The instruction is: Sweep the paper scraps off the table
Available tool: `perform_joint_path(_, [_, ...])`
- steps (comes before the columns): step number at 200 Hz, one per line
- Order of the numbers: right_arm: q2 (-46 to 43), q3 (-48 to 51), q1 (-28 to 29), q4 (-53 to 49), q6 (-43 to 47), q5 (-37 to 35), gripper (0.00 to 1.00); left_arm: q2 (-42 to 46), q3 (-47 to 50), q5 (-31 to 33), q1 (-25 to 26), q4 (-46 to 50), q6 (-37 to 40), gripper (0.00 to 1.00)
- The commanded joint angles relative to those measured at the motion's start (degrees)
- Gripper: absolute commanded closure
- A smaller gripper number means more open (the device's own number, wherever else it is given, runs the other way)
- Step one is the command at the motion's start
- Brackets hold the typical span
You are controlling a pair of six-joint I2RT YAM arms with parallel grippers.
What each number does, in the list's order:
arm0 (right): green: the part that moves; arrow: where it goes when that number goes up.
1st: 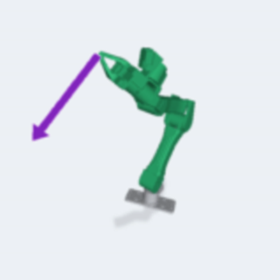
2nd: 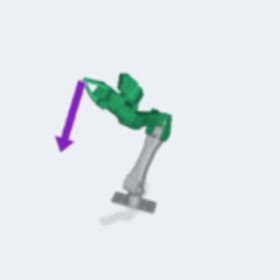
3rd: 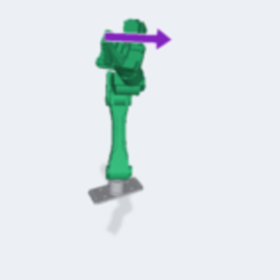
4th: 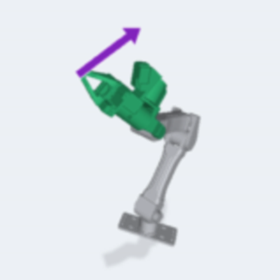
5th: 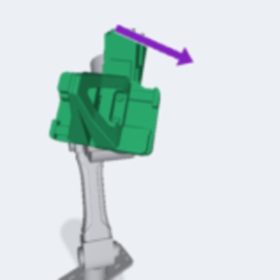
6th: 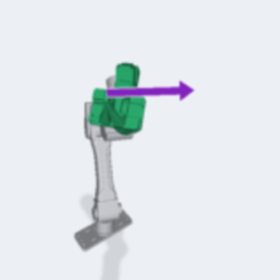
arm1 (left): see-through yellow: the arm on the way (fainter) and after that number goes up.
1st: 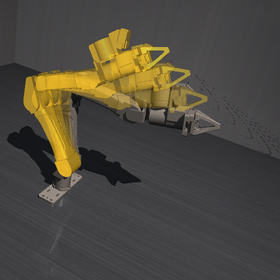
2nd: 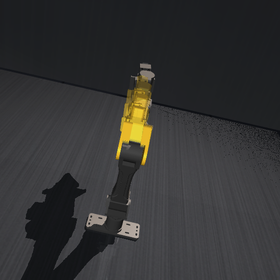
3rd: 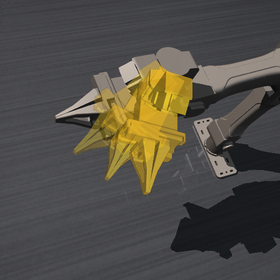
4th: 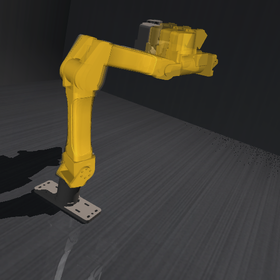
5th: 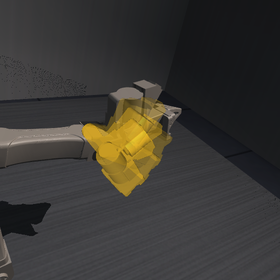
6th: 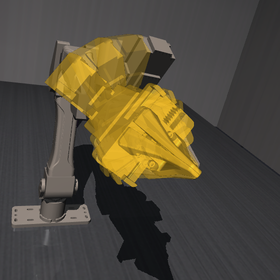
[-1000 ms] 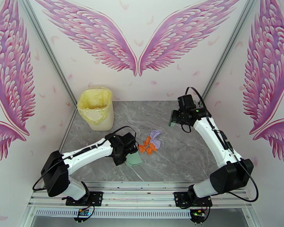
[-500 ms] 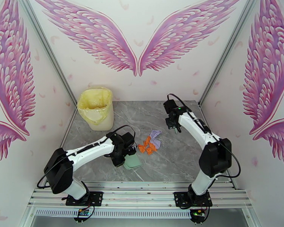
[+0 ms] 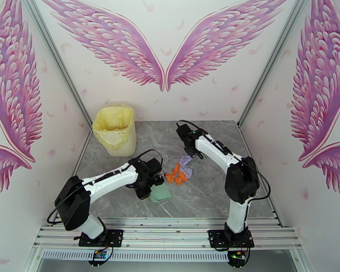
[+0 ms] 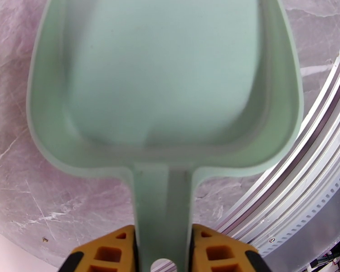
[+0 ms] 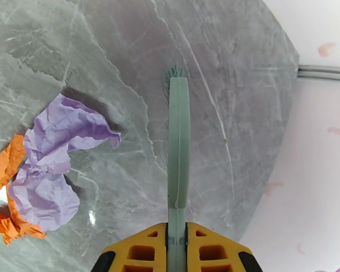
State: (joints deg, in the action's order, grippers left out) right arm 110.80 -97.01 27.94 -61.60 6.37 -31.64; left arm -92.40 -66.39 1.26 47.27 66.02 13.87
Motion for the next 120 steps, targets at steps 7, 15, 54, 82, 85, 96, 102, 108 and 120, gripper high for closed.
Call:
perform_joint_path(7, [4.08, -2.04, 1.07, -0.59, 3.09, -1.56, 1.0, -1.24, 1.19, -0.47, 0.2, -0.54, -0.33, 1.0])
perform_joint_path(15, [4.65, -2.04, 1.3, -0.08, 3.16, -1.13, 1.0, -1.37, 1.24, -0.38, 0.2, -0.5, -0.33, 1.0])
perform_joint_path(54, [6.11, -1.67, 2.43, 0.71, 3.26, 1.42, 1.0, -1.89, 0.84, -0.63, 0.24, -0.89, -0.6, 1.0])
perform_joint_path(82, [6.51, -0.86, 3.5, 0.41, 3.44, 3.23, 1.0, -3.01, 0.17, -0.64, 0.35, -1.38, -0.93, 1.0])
perform_joint_path(85, [6.48, -0.77, 3.64, 0.31, 3.39, 3.49, 1.0, -3.23, 0.01, -0.64, 0.29, -1.45, -0.95, 1.0])
perform_joint_path(96, [6.38, -0.25, 4.07, 0.15, 3.22, 4.23, 1.0, -3.77, -0.39, -0.7, 0.46, -1.71, -1.11, 1.0])
perform_joint_path(102, [6.22, 0.0, 4.3, 0.05, 2.98, 4.54, 1.0, -4.11, -0.61, -0.77, 0.54, -1.87, -1.2, 1.0])
perform_joint_path(108, [6.05, 0.44, 4.68, -0.06, 2.82, 4.94, 1.0, -4.48, -0.83, -0.71, 0.57, -2.09, -1.29, 1.0])
perform_joint_path(120, [5.7, 1.33, 5.33, -0.25, 2.3, 5.5, 1.0, -5.29, -1.38, -0.68, 0.68, -2.41, -1.39, 1.0])
